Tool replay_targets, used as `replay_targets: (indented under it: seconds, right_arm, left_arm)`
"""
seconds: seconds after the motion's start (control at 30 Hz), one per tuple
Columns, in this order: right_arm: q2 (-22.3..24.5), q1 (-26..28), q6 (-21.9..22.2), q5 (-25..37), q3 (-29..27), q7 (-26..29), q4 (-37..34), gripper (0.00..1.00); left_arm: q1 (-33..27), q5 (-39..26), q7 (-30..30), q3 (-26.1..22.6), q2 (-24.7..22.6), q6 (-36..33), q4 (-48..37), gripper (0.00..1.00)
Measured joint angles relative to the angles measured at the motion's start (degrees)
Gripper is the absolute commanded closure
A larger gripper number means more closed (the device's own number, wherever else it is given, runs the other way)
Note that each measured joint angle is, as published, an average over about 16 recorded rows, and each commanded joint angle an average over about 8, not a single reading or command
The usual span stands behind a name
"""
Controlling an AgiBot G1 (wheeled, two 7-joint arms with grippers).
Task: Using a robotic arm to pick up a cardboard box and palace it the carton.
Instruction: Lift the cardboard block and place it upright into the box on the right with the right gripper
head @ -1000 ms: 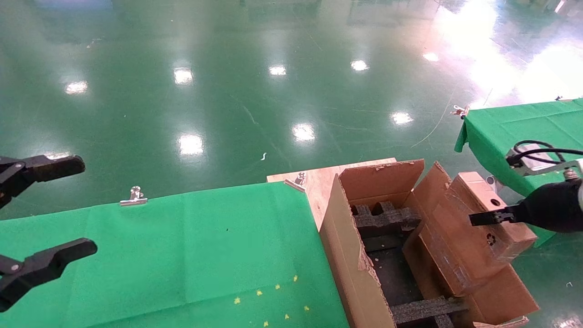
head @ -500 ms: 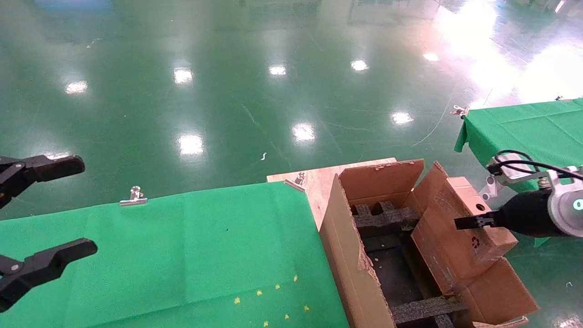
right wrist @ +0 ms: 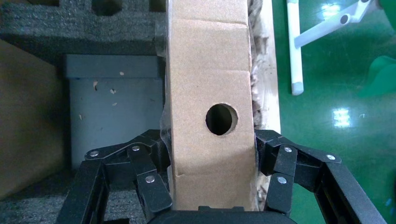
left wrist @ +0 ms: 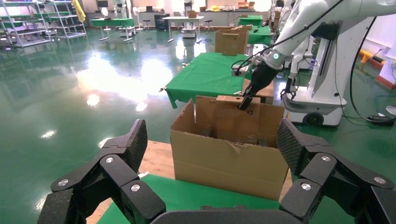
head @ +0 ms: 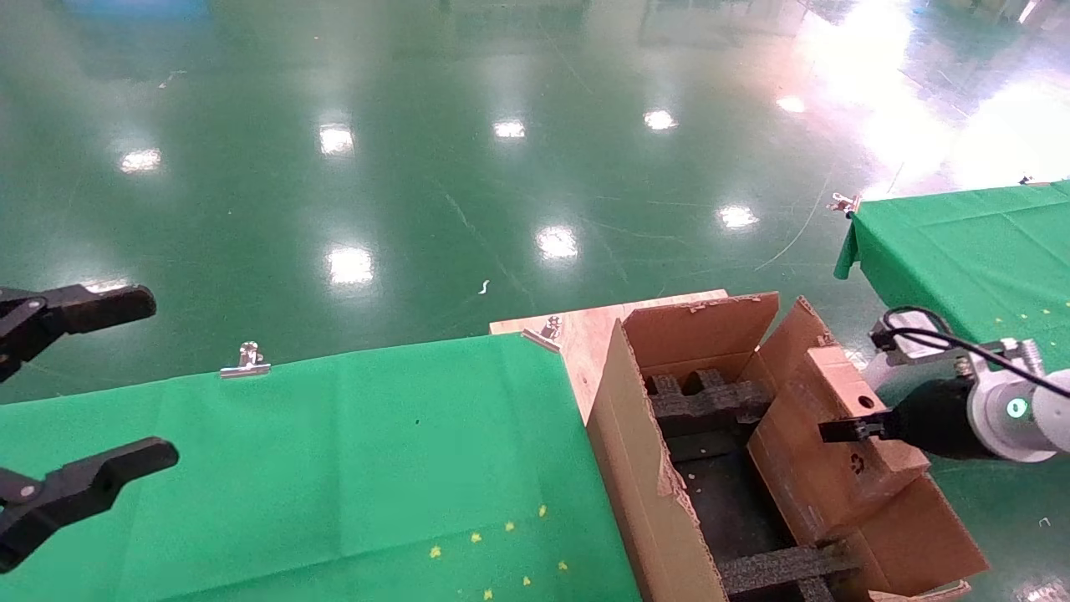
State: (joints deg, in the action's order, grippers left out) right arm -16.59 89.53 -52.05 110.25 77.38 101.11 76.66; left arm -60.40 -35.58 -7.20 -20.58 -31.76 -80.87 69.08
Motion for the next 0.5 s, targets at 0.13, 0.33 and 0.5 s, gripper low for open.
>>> replay_targets:
  seconds: [0.13,0.33,0.5]
  right_arm:
    - [-0.73,-1.44,1.43,0.68,0.69,1.14,-0.39,1.0]
    - [-2.37,-3.41,3.14,1.73,1.68,2.64,-1.57,1.0]
    - [-4.26,-4.87,4.21,2.46,2.48,3.27,-3.26,1.0]
  left_arm:
    - [0.0,0.0,0.0,0.0,0.0,0.0,0.0,0.0]
    - [0.0,0.0,0.0,0.0,0.0,0.0,0.0,0.0]
    - [0.0,0.0,0.0,0.0,0.0,0.0,0.0,0.0]
